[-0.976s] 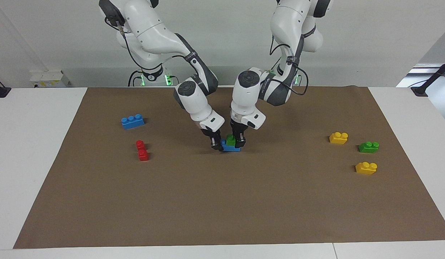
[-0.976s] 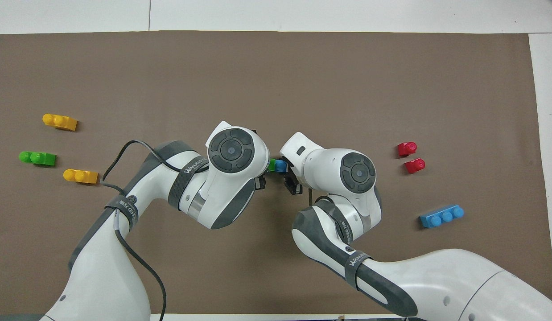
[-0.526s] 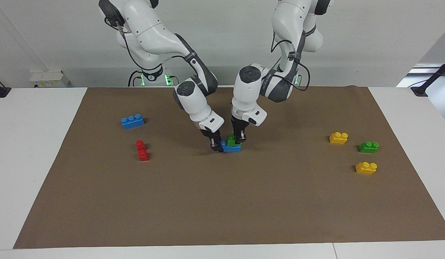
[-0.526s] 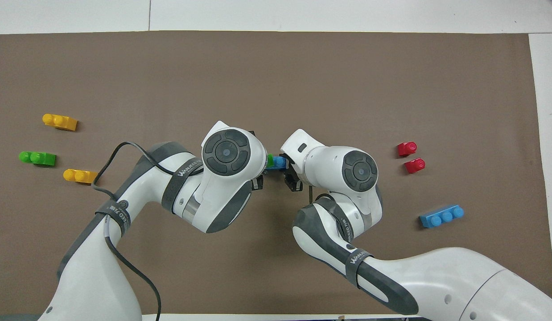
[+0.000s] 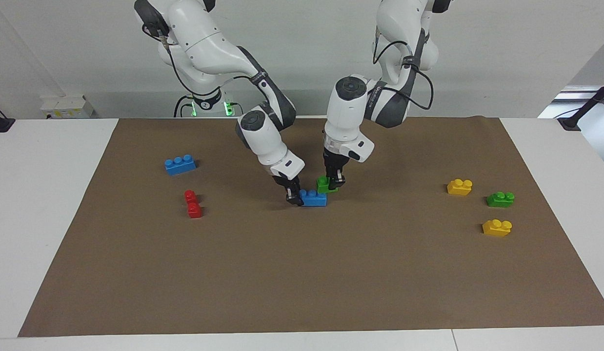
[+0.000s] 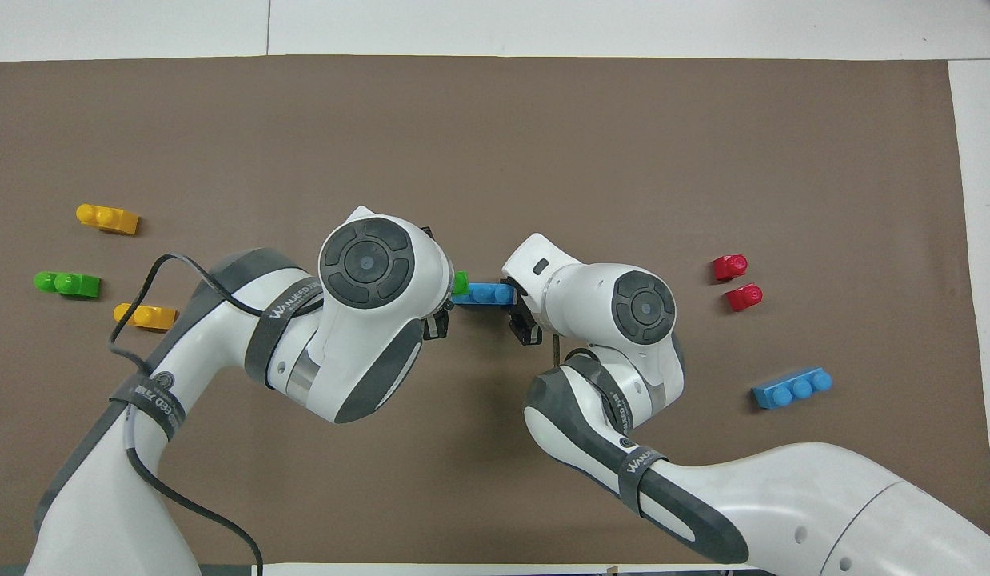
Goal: Remove green block with left arm and hold with right
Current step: 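Pull the green brick off with the left gripper while the right gripper holds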
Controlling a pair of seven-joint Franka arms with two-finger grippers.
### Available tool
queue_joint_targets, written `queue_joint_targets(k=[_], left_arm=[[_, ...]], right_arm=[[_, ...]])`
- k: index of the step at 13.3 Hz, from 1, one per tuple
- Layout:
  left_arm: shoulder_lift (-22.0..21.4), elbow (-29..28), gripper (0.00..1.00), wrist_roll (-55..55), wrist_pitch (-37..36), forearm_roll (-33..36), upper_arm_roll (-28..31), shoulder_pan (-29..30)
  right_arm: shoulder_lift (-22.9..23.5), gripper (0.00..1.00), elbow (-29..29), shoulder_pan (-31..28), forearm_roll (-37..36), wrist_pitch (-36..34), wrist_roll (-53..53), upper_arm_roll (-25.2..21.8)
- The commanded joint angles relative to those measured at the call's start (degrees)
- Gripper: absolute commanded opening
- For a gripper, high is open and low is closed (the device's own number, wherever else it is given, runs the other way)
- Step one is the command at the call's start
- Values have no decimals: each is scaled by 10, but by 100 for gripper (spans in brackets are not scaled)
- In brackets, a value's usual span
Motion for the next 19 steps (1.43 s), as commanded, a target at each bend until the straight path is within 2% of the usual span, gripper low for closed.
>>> queue_joint_targets(k=[1,7,8,10,18,19], left_arm=[[-32,-14,0,36,-32,5,-3,29],[-48,-17,0,82,-50,2,-2,76],[-48,-20,0,95,-52,2,-2,86],[-48,-24,0,126,-52,2,-2,111],[-49,-42,0,322,-44,-19,-2,231],[-50,-48,0,348,-37,-21,-2,247]], right_arm=[[5,39,1,-5,-8,1,5,5],[5,44,9,-6,-6,-2,6,5],[5,64,9,-6,-2,-2,7,5],[5,68,9,-6,-3,-3,18,5],[4,68,10,-4,-3,-3,27,6],[4,58,10,-4,-4,-4,28,6]])
